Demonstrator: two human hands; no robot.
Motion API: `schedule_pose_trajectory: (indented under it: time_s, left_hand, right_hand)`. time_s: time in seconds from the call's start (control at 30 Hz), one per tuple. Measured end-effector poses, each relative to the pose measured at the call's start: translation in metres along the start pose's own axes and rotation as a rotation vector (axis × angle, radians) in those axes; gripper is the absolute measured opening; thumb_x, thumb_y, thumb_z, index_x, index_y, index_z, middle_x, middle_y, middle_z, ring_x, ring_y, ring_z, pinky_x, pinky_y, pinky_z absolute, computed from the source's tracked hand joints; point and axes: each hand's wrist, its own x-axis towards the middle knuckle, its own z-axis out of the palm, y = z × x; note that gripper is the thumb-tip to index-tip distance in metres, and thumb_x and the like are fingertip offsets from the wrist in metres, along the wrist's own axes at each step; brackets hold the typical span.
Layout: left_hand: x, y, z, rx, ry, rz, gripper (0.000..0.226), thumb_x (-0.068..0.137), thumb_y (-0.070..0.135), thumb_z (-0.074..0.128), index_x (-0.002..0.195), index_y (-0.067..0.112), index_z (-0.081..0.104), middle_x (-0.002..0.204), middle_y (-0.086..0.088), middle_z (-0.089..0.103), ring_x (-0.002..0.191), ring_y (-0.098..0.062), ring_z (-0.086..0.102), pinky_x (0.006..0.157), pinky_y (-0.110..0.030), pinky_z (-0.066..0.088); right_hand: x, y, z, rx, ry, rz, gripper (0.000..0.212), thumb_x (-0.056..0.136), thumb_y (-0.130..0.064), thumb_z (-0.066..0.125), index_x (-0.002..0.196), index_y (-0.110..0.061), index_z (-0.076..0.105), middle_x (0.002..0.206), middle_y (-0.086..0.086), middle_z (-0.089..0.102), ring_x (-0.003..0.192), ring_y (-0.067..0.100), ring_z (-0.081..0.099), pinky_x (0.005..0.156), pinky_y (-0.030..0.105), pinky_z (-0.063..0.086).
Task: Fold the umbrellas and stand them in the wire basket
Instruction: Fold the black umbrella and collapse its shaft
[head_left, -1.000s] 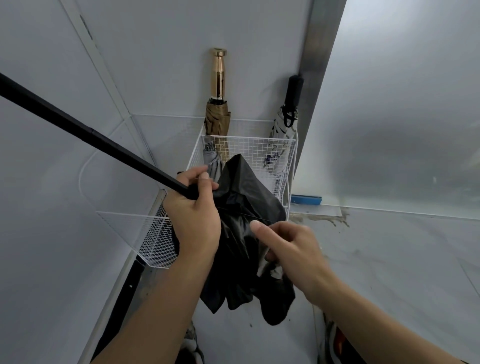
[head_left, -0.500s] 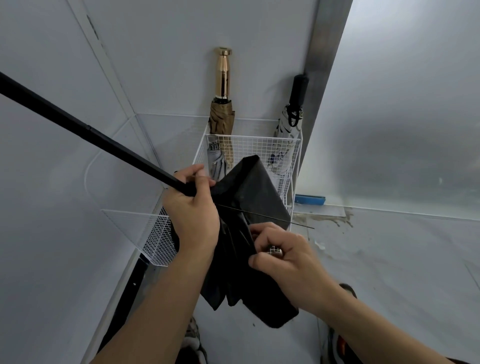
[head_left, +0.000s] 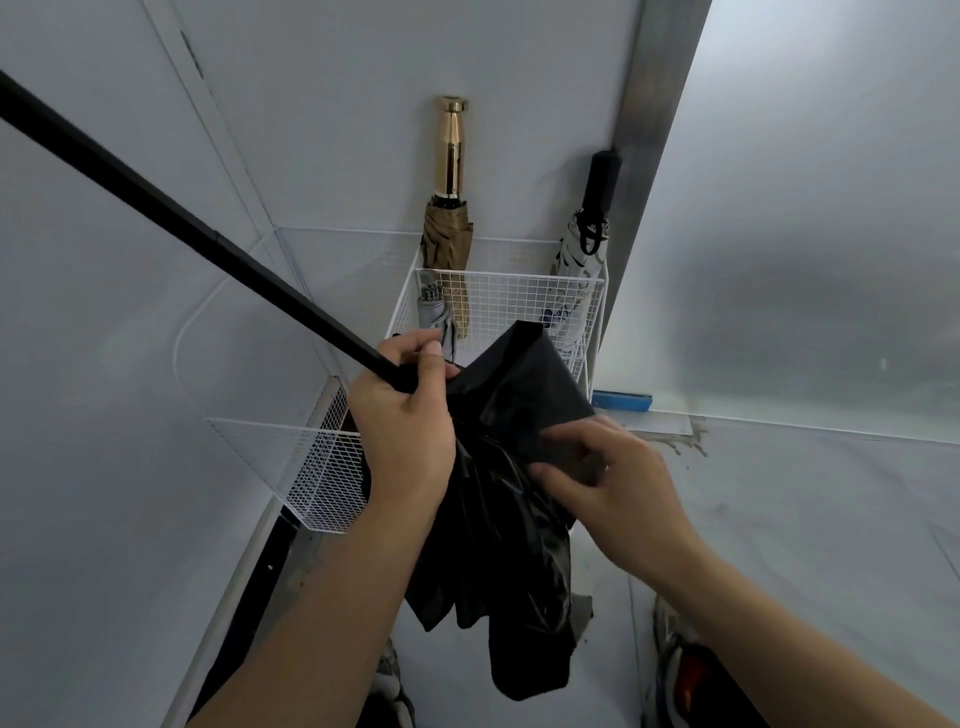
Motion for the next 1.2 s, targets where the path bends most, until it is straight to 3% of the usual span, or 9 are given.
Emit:
schedule_pose_trajectory:
  time_s: [0.1, 0.27, 0.4, 0.5, 0.77, 0.93, 1.07, 1.13, 1.2]
  left_hand:
    - [-0.004, 0.004, 0.002, -0.023, -0.060, -0.042, 0.016, 0.095, 0.008, 0.060, 0.090, 0.019, 0.069, 0.069, 0.000, 0.066, 0.070, -0.009, 0.067, 0.071, -0.015, 0.052]
    - [-0.017, 0.009, 0.007, -0.086, -0.138, -0.157, 0.013, 0.094, 0.006, 0.060, 0.093, 0.012, 0.071, 0.062, 0.006, 0.064, 0.068, -0.006, 0.067, 0.069, -0.011, 0.050]
    - [-0.012, 0.010, 0.005, -0.138, -0.095, -0.230, 0.016, 0.094, 0.006, 0.060, 0.087, 0.016, 0.070, 0.057, 0.008, 0.063, 0.066, -0.008, 0.065, 0.070, -0.018, 0.054]
    - [-0.012, 0.010, 0.004, -0.169, -0.084, -0.258, 0.018, 0.094, 0.006, 0.061, 0.086, 0.018, 0.070, 0.058, 0.008, 0.062, 0.069, -0.011, 0.065, 0.078, -0.026, 0.057]
    - [-0.021, 0.007, 0.011, -0.114, -0.177, -0.261, 0.011, 0.094, 0.011, 0.062, 0.088, 0.015, 0.070, 0.061, 0.007, 0.064, 0.067, -0.006, 0.065, 0.069, -0.016, 0.054]
    - [-0.013, 0.001, 0.008, -0.077, -0.103, -0.230, 0.013, 0.093, 0.012, 0.064, 0.083, 0.018, 0.070, 0.057, 0.009, 0.061, 0.063, -0.007, 0.062, 0.073, -0.024, 0.055]
    - [-0.007, -0.001, 0.005, -0.064, 0.007, -0.231, 0.016, 0.094, 0.010, 0.063, 0.080, 0.016, 0.068, 0.060, 0.006, 0.059, 0.058, -0.002, 0.059, 0.062, -0.015, 0.050]
    - [-0.005, -0.002, 0.005, -0.054, 0.039, -0.222, 0.017, 0.093, 0.009, 0.063, 0.079, 0.016, 0.067, 0.062, 0.004, 0.059, 0.057, 0.001, 0.058, 0.060, -0.011, 0.047]
    - [-0.005, -0.003, 0.006, -0.029, 0.050, -0.200, 0.015, 0.094, 0.009, 0.063, 0.080, 0.015, 0.067, 0.065, 0.002, 0.061, 0.057, 0.001, 0.059, 0.058, -0.010, 0.046]
  right_hand:
    - [0.000, 0.004, 0.009, -0.037, -0.054, -0.053, 0.020, 0.081, -0.036, 0.075, 0.101, -0.036, 0.074, 0.095, -0.023, 0.065, 0.091, 0.002, 0.062, 0.082, 0.035, 0.054]
    - [-0.002, 0.002, 0.022, 0.008, 0.037, -0.168, 0.011, 0.081, -0.019, 0.076, 0.092, -0.024, 0.077, 0.088, -0.014, 0.069, 0.084, 0.007, 0.065, 0.074, 0.041, 0.055]
    - [-0.004, -0.001, 0.020, -0.001, 0.092, -0.190, 0.014, 0.082, -0.023, 0.076, 0.096, -0.024, 0.075, 0.092, -0.014, 0.069, 0.086, 0.006, 0.065, 0.077, 0.035, 0.056]
    - [-0.003, -0.002, 0.017, -0.062, 0.130, -0.220, 0.006, 0.084, -0.026, 0.074, 0.090, -0.026, 0.075, 0.088, -0.016, 0.065, 0.078, 0.004, 0.062, 0.068, 0.029, 0.052]
    - [-0.006, -0.014, 0.018, -0.054, 0.112, -0.284, 0.005, 0.087, -0.022, 0.068, 0.092, -0.021, 0.070, 0.089, -0.013, 0.063, 0.081, 0.005, 0.059, 0.069, 0.029, 0.053]
    - [-0.002, -0.009, 0.011, 0.030, 0.029, -0.221, 0.019, 0.085, -0.038, 0.066, 0.099, -0.027, 0.073, 0.095, -0.018, 0.065, 0.091, 0.005, 0.063, 0.079, 0.036, 0.055]
    - [-0.003, -0.018, -0.005, 0.185, 0.091, -0.186, 0.024, 0.084, -0.047, 0.064, 0.093, -0.027, 0.074, 0.089, -0.017, 0.067, 0.086, 0.006, 0.065, 0.075, 0.026, 0.052]
    - [-0.007, -0.027, -0.015, 0.287, -0.016, -0.133, 0.031, 0.077, -0.059, 0.066, 0.087, -0.031, 0.073, 0.083, -0.014, 0.066, 0.079, 0.008, 0.064, 0.068, 0.020, 0.047]
    - [-0.013, -0.029, -0.016, 0.142, -0.185, -0.108, 0.045, 0.067, -0.074, 0.067, 0.086, -0.034, 0.071, 0.081, -0.017, 0.065, 0.077, 0.005, 0.062, 0.066, 0.019, 0.045]
